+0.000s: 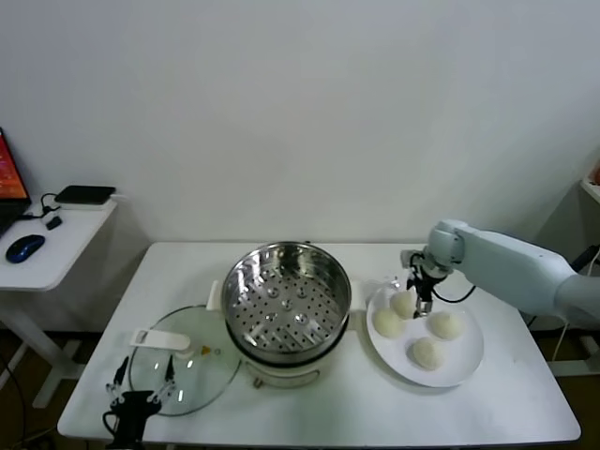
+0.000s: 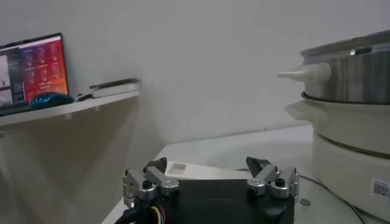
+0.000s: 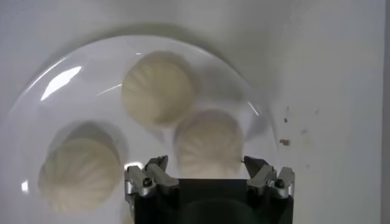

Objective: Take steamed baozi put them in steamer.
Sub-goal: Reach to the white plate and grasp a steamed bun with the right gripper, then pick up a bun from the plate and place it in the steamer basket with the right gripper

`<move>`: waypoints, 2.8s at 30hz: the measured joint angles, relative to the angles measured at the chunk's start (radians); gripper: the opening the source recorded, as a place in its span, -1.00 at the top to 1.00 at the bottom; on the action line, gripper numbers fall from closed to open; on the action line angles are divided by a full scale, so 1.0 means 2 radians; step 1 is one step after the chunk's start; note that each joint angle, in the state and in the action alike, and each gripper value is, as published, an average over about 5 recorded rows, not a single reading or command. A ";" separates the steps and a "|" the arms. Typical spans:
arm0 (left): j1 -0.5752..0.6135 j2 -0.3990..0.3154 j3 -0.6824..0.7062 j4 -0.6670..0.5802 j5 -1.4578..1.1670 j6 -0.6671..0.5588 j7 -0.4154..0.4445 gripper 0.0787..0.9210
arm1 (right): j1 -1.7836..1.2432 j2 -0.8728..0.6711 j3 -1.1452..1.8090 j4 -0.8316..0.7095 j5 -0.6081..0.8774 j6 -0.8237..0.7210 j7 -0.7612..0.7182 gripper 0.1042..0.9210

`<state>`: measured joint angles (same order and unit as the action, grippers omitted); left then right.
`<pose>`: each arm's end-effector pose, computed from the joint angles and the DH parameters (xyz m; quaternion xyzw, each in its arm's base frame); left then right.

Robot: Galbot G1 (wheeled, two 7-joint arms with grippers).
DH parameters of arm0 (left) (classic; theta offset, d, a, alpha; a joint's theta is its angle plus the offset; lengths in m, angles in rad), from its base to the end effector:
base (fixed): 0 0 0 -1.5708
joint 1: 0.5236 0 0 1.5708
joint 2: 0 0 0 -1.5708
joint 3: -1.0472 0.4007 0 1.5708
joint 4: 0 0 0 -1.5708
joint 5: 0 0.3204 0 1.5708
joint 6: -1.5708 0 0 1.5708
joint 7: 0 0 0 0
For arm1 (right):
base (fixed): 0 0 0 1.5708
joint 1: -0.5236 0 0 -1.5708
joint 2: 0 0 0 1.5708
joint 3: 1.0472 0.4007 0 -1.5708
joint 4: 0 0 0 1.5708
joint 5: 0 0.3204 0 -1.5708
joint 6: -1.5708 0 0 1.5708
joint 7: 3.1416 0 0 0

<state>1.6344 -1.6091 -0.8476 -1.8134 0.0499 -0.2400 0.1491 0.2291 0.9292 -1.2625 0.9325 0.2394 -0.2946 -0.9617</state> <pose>0.0641 0.0865 -0.4358 0.0675 -0.9920 -0.0849 0.0651 0.5816 -0.1527 -0.2338 0.4677 -0.5500 0.5069 0.4710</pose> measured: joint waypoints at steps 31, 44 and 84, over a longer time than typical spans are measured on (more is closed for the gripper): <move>0.006 0.000 -0.001 -0.015 0.001 0.000 -0.002 -0.77 | 0.211 -0.003 -0.101 0.115 0.065 0.078 -0.022 -0.30; 0.007 0.000 0.004 -0.022 0.000 0.003 -0.003 -0.77 | 0.336 0.081 -0.147 0.193 0.075 0.258 0.007 -0.28; 0.003 0.000 -0.006 -0.014 -0.002 -0.004 -0.008 -0.77 | 0.200 0.273 -0.180 -0.007 -0.091 0.506 0.091 -0.46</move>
<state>1.6406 -1.6091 -0.8599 -1.8418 0.0469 -0.2471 0.1327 0.6296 1.4745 -1.6230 0.9185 0.0579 0.7183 -0.7791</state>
